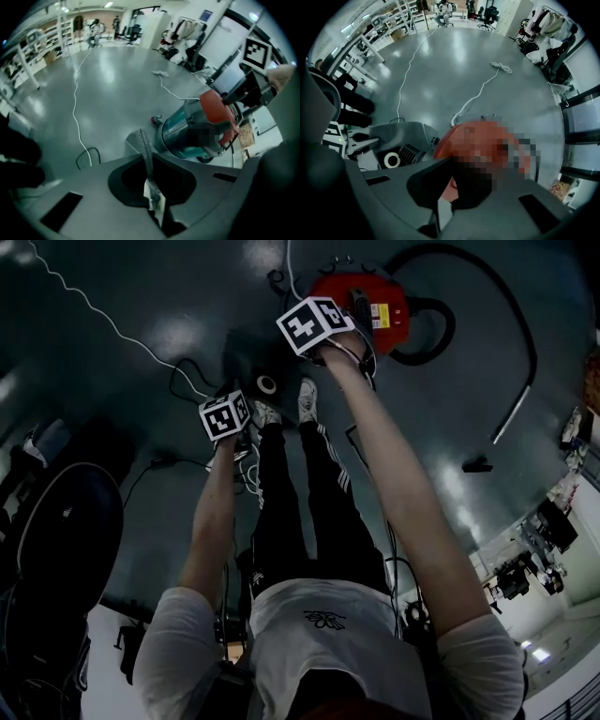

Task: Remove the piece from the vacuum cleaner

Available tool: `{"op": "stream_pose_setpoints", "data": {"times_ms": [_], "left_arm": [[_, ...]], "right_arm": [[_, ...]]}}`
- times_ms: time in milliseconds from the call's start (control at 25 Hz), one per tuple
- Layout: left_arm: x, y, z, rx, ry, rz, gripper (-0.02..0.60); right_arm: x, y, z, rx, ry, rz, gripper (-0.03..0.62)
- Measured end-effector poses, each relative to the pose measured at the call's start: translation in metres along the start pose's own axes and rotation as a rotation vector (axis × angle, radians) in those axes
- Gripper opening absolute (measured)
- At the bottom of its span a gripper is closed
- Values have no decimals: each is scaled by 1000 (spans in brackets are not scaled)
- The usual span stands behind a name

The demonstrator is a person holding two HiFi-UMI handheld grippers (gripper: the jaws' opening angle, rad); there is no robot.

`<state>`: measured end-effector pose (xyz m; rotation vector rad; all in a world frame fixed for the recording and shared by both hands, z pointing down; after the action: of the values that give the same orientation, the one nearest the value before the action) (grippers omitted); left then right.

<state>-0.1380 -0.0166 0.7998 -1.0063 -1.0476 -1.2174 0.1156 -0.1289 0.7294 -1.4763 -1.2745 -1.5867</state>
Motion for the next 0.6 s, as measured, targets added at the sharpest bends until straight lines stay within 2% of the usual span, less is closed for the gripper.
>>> {"op": "stream_pose_setpoints", "data": {"times_ms": [80, 240, 360, 520, 600], "left_arm": [[-6, -15, 0, 64, 37, -2, 15], [-28, -21, -23, 33, 104, -12, 15], [-59, -24, -44, 9, 169, -13, 15], [-109, -27, -88, -40, 279, -15, 15], [-146, -29, -101, -69, 308, -29, 15]], "right_arm": [[1, -2, 0, -12, 1, 19, 11], [-1, 1, 3, 12, 3, -2, 10], [-11, 10, 2, 63, -2, -90, 11], [-64, 11, 0, 265, 194, -190, 11], [-91, -3, 13, 285, 248, -197, 11]]}}
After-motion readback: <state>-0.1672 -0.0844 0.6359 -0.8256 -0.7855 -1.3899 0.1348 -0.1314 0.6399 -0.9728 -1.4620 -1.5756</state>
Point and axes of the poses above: the fingertips, and each gripper's own axes: x forward along the fingers, y to its right, z out of its underside, the point moved 9 cm from there along -x, backward along the fingers, and after that the axes turned 14 degrees about -z, right-handed, at the moved point
